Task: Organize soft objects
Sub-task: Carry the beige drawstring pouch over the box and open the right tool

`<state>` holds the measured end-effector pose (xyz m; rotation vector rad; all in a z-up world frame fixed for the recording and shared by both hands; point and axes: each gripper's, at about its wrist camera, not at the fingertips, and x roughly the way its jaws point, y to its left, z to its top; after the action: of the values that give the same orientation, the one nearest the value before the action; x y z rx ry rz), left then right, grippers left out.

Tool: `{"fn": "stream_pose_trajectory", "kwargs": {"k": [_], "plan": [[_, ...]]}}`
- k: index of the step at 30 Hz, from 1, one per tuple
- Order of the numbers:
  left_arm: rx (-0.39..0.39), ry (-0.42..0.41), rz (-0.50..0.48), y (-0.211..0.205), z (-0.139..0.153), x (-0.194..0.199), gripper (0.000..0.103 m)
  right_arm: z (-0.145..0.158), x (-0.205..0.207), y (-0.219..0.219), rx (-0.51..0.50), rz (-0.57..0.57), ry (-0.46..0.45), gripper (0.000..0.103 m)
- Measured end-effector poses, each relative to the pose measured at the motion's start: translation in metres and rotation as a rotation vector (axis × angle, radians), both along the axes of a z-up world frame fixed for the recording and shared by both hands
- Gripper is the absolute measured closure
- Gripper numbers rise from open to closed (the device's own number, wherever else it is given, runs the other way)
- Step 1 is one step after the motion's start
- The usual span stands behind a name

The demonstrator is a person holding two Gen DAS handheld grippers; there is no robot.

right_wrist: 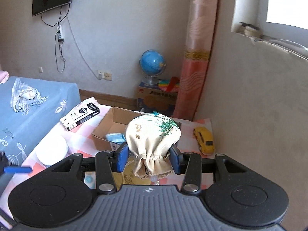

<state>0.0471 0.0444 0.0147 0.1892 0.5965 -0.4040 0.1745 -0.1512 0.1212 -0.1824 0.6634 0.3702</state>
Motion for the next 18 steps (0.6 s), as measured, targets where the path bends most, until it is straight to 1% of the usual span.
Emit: {"fn": "stream_pose_trajectory", "kwargs": {"k": [5, 11, 13, 15, 18], "plan": [[-0.016, 0.028, 0.035, 0.012, -0.012, -0.004, 0.009, 0.001, 0.033, 0.019, 0.021, -0.039, 0.086, 0.053], [-0.037, 0.051, 0.041, 0.019, -0.022, -0.008, 0.009, 0.000, 0.078, 0.036, 0.011, -0.181, 0.184, 0.053], [-0.042, 0.053, 0.045, 0.021, -0.025, -0.010, 0.009, 0.003, 0.094, 0.042, 0.012, -0.229, 0.202, 0.053], [-0.053, 0.062, 0.049, 0.024, -0.027, -0.012, 0.009, 0.003, 0.106, 0.049, 0.008, -0.242, 0.222, 0.053], [-0.070, 0.079, 0.063, 0.030, -0.031, -0.013, 0.009, 0.001, 0.121, 0.060, 0.040, -0.236, 0.293, 0.053]]}}
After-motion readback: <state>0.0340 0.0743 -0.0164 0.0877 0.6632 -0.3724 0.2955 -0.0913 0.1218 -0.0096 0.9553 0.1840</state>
